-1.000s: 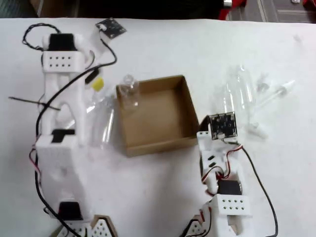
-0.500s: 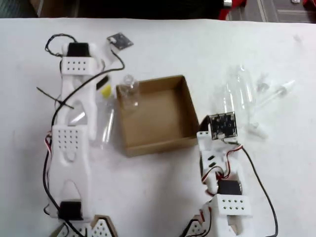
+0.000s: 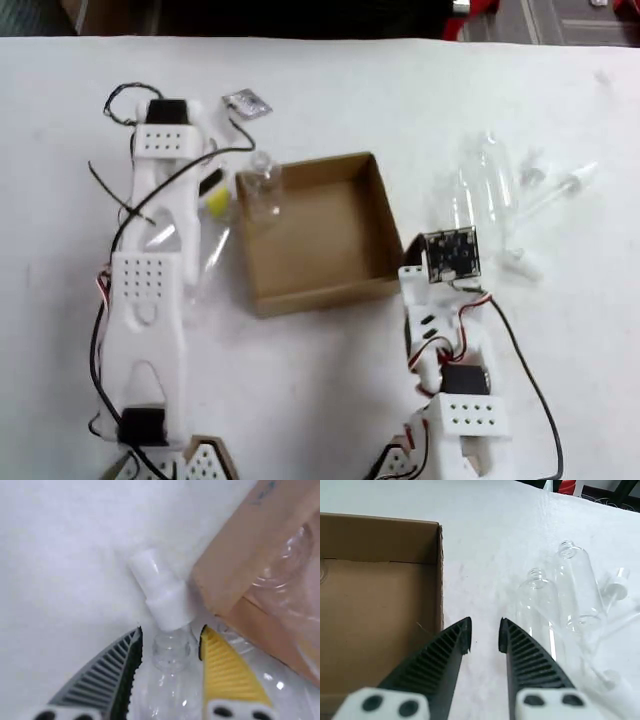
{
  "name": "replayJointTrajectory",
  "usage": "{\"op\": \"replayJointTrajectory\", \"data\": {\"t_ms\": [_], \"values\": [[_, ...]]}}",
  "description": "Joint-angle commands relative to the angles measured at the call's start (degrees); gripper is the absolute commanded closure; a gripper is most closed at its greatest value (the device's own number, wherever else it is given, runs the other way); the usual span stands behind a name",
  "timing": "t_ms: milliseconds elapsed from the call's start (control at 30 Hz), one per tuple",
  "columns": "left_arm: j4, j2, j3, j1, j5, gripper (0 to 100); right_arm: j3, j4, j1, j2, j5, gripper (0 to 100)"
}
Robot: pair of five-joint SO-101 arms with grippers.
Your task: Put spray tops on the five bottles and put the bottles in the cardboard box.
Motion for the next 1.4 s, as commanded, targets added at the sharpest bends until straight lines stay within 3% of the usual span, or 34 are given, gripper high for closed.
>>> {"op": "replayJointTrajectory", "data": {"t_ms": [0, 200, 433, 667, 1133, 1367], "values": [[0.79, -0.84, -2.64, 0.13, -0.35, 83, -0.70, -1.19, 0.48, 0.13, 0.35, 91.6], [0.79, -1.80, -2.64, 0.22, -0.35, 98, -0.70, -1.19, 0.48, 0.04, 0.44, 91.6], [0.88, -2.07, -3.16, 0.22, -0.09, 97, -0.70, -1.19, -1.27, 0.22, 0.70, 91.7], [0.97, -8.57, -2.64, 0.22, 7.30, 97, -0.70, -1.19, -1.10, 0.22, 0.70, 91.8], [1.14, -42.59, -0.18, 3.82, 24.97, 97, -0.70, -1.01, -1.10, -0.04, 0.70, 91.8], [0.70, -65.80, 25.23, 13.32, 26.55, 97, -0.70, -0.92, -0.92, -0.04, 0.70, 91.8]]}}
